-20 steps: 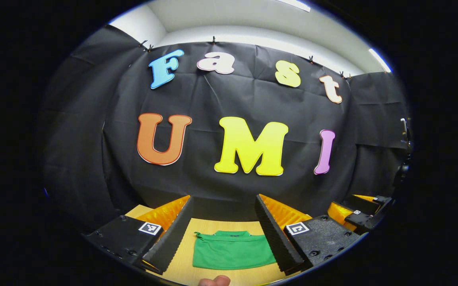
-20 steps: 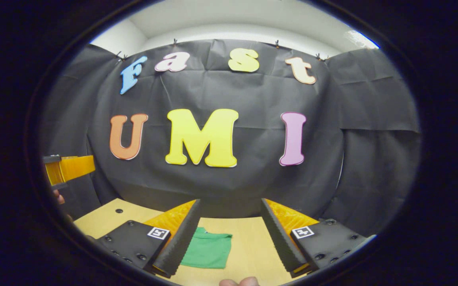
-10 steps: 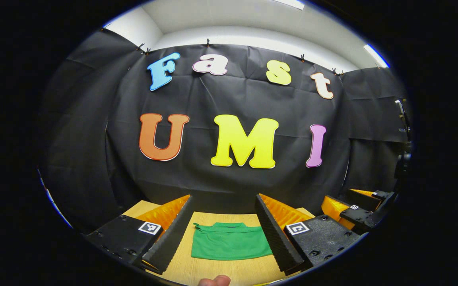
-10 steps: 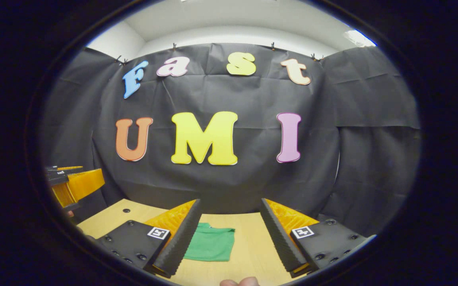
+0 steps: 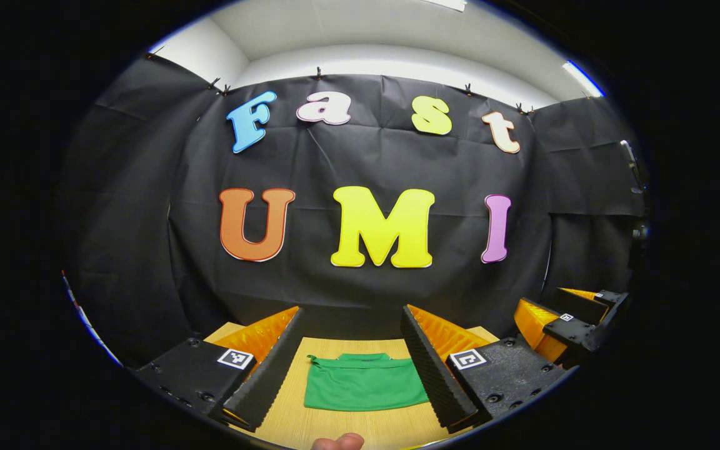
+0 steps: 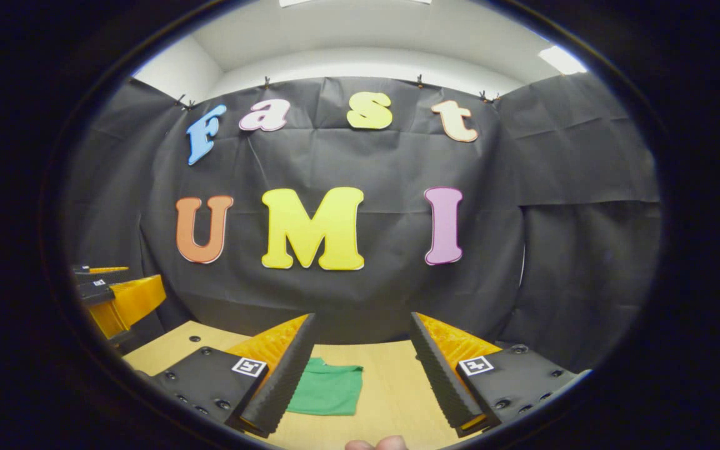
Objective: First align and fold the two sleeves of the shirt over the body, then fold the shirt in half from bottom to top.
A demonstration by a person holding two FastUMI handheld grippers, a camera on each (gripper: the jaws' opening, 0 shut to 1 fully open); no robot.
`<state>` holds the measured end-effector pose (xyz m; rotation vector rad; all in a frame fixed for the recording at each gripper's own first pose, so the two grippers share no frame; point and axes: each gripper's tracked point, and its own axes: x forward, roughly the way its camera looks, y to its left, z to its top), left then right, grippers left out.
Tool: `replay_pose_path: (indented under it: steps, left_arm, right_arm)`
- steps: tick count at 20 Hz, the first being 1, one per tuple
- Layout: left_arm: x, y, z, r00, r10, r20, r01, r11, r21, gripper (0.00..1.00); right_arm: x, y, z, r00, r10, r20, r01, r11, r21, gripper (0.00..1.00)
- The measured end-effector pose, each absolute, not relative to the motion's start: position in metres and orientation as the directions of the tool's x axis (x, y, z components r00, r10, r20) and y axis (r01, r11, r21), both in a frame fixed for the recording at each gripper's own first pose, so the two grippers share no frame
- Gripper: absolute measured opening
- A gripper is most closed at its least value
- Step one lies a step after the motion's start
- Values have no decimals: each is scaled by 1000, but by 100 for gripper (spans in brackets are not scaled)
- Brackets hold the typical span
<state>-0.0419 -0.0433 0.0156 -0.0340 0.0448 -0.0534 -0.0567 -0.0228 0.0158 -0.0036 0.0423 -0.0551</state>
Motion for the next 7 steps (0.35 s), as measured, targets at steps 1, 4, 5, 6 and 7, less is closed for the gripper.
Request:
replay_pose_path:
  steps: [1, 4, 5, 6, 7]
  left_arm:
    - [-42, -44, 16, 998, -53, -41, 51, 998, -30, 98]
    - [-38, -45, 12, 999, -39, -35, 38, 999, -19, 98]
    - [-38, -47, 10, 998, -40, -41, 39, 999, -13, 98]
    - [-37, -48, 11, 999, -40, -36, 40, 999, -5, 98]
    - [-35, -48, 14, 999, -40, -29, 40, 999, 1, 98]
  right_arm:
    - [-57, -24, 18, 998, -56, -37, 56, 998, -7, 93]
    - [-56, -26, 15, 997, -59, -46, 59, 998, -4, 95]
    - [-54, -27, 14, 997, -62, -52, 62, 998, -1, 95]
    - [-53, -28, 15, 996, -68, -55, 68, 998, 2, 93]
    - [-52, -29, 16, 996, -71, -54, 72, 997, 1, 93]
